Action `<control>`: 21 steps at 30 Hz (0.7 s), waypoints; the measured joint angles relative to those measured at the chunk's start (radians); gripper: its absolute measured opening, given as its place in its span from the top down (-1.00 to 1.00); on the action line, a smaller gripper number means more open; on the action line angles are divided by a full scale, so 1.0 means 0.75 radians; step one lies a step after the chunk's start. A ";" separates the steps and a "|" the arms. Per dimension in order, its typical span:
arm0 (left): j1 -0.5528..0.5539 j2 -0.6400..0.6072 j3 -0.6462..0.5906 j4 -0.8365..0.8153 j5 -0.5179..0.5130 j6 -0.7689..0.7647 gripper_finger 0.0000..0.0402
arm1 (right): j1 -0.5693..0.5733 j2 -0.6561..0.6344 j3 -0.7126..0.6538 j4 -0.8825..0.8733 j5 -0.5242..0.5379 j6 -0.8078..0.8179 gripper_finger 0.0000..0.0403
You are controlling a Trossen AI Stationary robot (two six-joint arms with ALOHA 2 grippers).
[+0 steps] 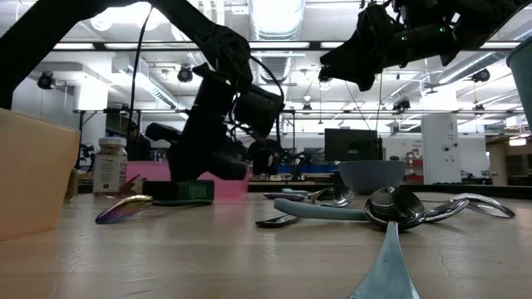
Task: Pick & Place Food Item
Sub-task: Put the orange seasoning pack into the orange bin
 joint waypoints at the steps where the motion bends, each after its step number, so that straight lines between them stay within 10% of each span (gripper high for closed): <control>1: -0.001 -0.001 -0.012 0.002 0.002 -0.004 0.99 | 0.000 0.000 0.000 0.000 0.000 0.000 -0.05; 21: -0.043 -0.061 -0.057 -0.075 0.040 -0.078 0.99 | 0.000 0.000 0.000 0.000 0.000 0.000 -0.05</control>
